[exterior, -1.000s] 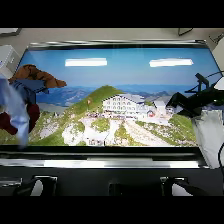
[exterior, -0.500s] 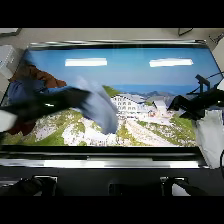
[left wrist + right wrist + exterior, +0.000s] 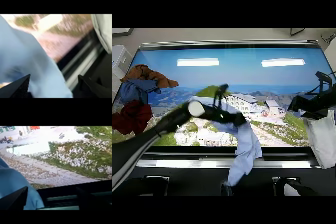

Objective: Fold the clothes and pants, and hang the long-sleeved shirts on hangers.

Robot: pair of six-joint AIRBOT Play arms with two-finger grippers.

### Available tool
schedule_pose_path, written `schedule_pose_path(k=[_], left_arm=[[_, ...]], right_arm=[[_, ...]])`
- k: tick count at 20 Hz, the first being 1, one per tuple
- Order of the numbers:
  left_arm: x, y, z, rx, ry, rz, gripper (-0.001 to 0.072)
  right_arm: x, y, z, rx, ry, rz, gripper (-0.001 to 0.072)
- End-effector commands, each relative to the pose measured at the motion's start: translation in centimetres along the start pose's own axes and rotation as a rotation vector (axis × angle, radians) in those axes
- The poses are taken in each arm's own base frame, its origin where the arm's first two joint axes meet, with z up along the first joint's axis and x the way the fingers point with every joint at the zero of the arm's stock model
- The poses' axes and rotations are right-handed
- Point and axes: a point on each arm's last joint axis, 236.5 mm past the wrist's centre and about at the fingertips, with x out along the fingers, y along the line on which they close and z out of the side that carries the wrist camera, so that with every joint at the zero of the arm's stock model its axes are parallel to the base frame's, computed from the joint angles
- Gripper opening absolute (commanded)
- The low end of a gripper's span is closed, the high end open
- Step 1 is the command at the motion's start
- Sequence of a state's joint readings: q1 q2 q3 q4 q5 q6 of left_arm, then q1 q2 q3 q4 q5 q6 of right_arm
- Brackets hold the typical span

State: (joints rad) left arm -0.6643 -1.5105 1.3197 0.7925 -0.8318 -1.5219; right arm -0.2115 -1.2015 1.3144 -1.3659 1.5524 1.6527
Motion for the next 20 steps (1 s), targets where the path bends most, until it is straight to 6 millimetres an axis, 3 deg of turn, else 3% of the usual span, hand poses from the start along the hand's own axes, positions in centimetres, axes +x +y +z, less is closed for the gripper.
schedule_pose_path(k=[1, 3, 5, 8, 10, 12, 20], left_arm=[[-7.4, 9.6, 6.3, -0.092, -0.048, 0.141, 0.0711], [-11.9, 16.7, 6.8, -0.242, -0.057, 0.215, 0.0711], [-14.1, 22.2, 5.1, -0.383, -0.037, 0.253, 0.0711], [-13.3, 26.4, 1.2, -0.524, 0.0, 0.281, 0.0711], [-11.3, 27.2, -0.9, -0.552, 0.009, 0.285, 0.071], [-9.1, 27.1, -1.7, -0.548, -0.011, 0.271, 0.071], [-3.6, 24.6, 0.4, -0.578, -0.122, 0.18, 0.0688]], right_arm=[[0.9, 3.7, -2.8, -0.029, 0.111, 0.17, 0.0683], [2.8, 5.2, -6.1, -0.081, 0.215, 0.221, 0.0691], [5.7, 5.6, -9.0, -0.127, 0.279, 0.212, 0.0694], [10.4, 5.5, -11.0, -0.109, 0.291, 0.196, 0.0708], [12.1, 4.8, -11.7, -0.064, 0.292, 0.185, 0.0707], [12.6, 4.4, -12.9, -0.056, 0.33, 0.178, 0.0707], [11.5, 4.4, -15.6, -0.064, 0.405, 0.188, 0.0699]])
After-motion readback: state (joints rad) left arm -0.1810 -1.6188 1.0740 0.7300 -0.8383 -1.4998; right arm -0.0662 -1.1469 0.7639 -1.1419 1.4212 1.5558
